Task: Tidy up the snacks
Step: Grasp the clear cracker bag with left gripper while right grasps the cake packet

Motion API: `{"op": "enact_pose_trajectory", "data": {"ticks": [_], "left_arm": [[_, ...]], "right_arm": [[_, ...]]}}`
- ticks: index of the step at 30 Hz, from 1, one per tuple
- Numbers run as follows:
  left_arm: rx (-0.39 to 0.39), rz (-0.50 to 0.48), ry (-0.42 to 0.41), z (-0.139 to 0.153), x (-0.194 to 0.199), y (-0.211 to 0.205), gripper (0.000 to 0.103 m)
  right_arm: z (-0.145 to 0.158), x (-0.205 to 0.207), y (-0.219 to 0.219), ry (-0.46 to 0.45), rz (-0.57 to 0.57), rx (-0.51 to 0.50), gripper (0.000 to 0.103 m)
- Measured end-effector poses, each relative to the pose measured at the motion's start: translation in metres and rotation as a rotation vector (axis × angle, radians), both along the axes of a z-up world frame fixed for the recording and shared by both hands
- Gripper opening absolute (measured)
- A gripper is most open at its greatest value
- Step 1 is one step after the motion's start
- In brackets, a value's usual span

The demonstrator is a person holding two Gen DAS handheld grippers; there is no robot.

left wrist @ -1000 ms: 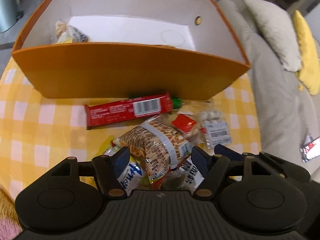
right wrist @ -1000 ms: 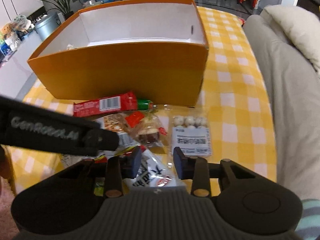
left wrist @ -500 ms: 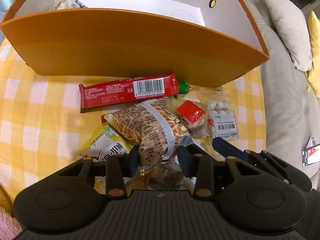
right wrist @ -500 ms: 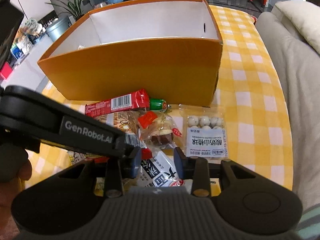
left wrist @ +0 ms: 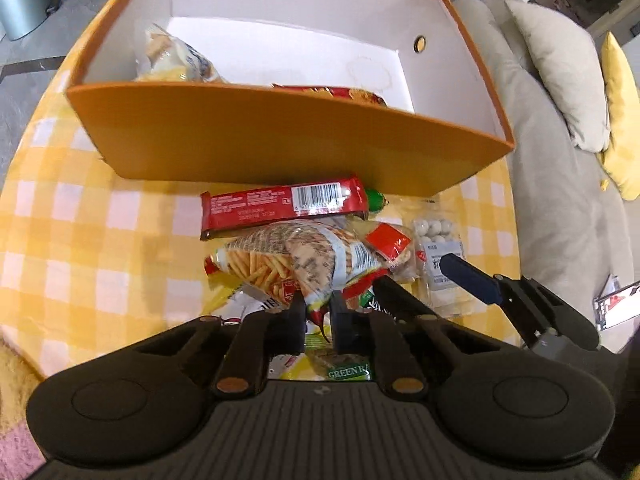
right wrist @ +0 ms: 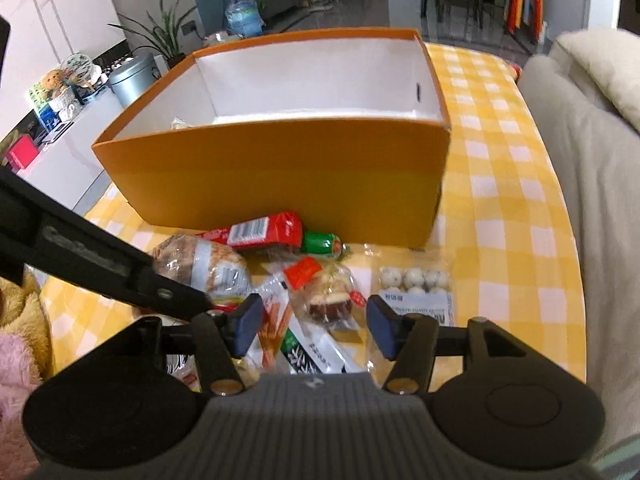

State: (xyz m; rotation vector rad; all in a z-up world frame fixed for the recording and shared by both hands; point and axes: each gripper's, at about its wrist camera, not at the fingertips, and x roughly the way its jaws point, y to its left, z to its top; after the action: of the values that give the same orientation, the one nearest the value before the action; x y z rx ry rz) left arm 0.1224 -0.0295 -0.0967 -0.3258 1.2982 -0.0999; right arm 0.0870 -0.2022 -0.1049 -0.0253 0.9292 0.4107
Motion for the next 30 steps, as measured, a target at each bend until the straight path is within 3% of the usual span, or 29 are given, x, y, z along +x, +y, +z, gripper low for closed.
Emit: {"op": "enact_pose_trajectory", "data": {"ticks": [5,10,15,17,28,30], "left_arm": [[0.015,0.012,0.02,-0.009,0.005,0.005,0.011],[-0.016,0.05,0.064,-0.021,0.008,0.01,0.018],[-0.044,0.094,0.083,-0.032,0.014,0.01,0.041],[-0.041,0.098,0.091,-0.036,0.017,0.007,0.047],[-0.063,0.11,0.09,-0.052,0.025,0.004,0.052],[-0.045,0.101,0.074,-0.053,0.027,0.003,0.041]], "right_arm": [[-0.008,0.008,0.012,-0.038,0.044,-0.052,0.067],[-0.02,0.018,0.014,-0.007,0.054,-0.056,0.06],[-0.029,0.022,0.015,0.013,0.058,-0.075,0.045],[-0.032,0.024,0.013,0.029,0.053,-0.071,0.045],[-0.031,0.023,0.008,0.03,0.045,-0.053,0.037],[-0.031,0.023,0.007,0.036,0.04,-0.047,0.037]]}}
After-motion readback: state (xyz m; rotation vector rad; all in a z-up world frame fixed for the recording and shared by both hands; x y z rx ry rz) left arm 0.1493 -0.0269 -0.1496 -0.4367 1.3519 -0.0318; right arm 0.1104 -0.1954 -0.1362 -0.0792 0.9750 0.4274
